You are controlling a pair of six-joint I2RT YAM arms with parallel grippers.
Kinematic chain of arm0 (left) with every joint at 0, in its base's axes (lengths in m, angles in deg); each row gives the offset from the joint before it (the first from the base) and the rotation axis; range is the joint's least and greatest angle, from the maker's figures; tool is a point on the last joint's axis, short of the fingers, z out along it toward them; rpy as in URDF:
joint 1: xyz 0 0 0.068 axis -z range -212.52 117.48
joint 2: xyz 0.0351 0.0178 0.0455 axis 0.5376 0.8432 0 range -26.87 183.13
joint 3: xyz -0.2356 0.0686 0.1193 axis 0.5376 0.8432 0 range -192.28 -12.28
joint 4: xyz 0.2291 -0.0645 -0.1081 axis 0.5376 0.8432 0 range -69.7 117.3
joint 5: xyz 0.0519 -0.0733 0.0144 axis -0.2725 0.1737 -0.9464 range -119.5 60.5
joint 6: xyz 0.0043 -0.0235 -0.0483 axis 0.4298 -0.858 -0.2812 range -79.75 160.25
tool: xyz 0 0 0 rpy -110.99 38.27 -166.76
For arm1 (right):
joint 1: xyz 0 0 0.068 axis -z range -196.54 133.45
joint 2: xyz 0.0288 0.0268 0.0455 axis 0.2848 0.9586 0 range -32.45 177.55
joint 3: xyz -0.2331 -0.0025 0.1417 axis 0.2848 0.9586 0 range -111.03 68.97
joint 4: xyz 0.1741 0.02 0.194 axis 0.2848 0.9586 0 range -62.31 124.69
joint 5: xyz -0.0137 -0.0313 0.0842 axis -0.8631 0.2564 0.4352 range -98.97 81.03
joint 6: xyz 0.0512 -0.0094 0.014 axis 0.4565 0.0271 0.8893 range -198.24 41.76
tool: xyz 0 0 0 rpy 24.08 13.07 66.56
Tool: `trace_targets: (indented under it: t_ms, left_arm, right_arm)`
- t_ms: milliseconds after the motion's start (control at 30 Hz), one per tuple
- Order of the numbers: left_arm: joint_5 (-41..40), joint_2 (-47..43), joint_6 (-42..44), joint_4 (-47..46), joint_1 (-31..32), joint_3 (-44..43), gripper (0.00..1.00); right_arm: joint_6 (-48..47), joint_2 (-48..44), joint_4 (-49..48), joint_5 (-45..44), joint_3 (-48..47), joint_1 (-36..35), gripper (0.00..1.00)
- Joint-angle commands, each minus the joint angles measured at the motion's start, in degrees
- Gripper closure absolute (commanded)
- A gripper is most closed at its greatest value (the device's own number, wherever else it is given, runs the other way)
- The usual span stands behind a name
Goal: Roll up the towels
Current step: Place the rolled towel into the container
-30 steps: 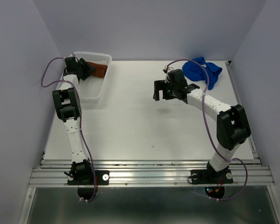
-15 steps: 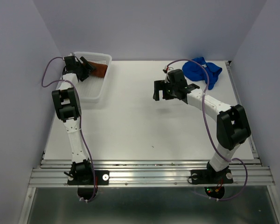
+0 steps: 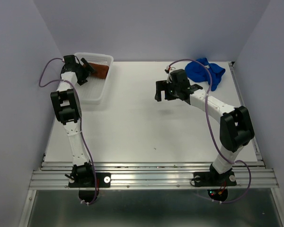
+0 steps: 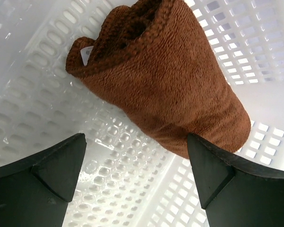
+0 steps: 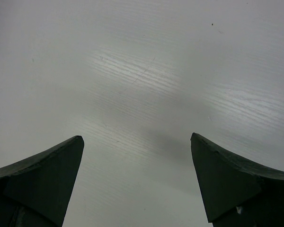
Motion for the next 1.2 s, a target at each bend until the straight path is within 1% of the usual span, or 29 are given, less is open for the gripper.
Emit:
trace_targets:
  t_ms: [0,200,367,533,700,833,1000,1167]
  left_arm:
    - [-1.3,-6.7,1.8,3.2,-0.3,-1.4,0.02]
    - [-2.9,-10.7,3.2,3.5,0.1,-0.9,0.01]
    - [-2.7,-11.5,4.2,3.2,0.7,-2.4,0.01]
    - [-2.6,-8.0,5.0,2.7,1.2,-8.5,0.01]
    - [-0.5,-1.7,5.6,1.8,1.2,-15.2,0.01]
    - [0.9,0.5,5.8,-2.3,1.5,-14.5,0.01]
    - [0.8,4.0,6.0,-1.6,1.6,-16.0,0.01]
    - [-0.4,6.7,5.7,-3.5,1.6,-16.7,0.01]
  right_arm:
    - [-1.0,-0.4,-0.8,1.1,-2.6,0.2,0.0]
    - [-1.5,0.5,-0.8,2.1,-3.1,0.2,0.0]
    - [-1.6,1.2,-0.7,2.2,-3.4,0.2,0.0]
    - [-1.9,2.0,-0.6,1.7,-4.0,0.2,0.0]
    - [-2.2,3.0,-0.5,1.7,-4.6,0.2,0.0]
    - [-2.5,3.6,-0.1,1.1,-4.8,0.2,0.0]
    - [-2.5,4.4,0.2,-0.1,-5.3,0.2,0.0]
    - [-2.5,4.9,0.2,-0.1,-5.1,0.2,0.0]
